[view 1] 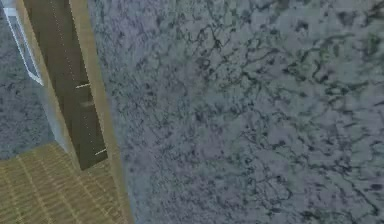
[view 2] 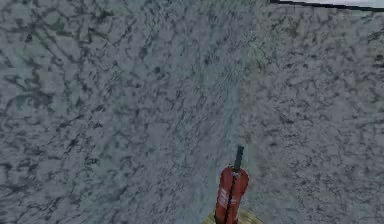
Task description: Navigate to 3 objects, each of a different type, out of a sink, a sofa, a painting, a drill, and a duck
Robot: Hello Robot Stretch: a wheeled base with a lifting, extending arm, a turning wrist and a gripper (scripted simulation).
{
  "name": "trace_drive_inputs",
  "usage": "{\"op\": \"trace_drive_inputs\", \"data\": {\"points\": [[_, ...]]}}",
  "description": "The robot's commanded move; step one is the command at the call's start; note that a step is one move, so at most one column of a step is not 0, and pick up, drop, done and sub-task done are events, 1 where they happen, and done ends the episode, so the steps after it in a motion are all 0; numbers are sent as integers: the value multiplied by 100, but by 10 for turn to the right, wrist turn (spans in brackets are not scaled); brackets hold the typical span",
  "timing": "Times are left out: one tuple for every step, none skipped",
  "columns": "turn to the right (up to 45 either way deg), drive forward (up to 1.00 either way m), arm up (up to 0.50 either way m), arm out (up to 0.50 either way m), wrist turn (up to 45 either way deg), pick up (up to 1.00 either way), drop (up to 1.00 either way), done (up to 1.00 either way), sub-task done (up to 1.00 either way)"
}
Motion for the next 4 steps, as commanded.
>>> {"op": "trace_drive_inputs", "data": {"points": [[-450, 0, 0, 0, 0, 0, 0, 0, 0], [-120, 0, 0, 0, 0, 0, 0, 0, 0], [0, 100, 0, 0, 0, 0, 0, 0, 0], [0, 50, 0, 0, 0, 0, 0, 0, 0]]}}
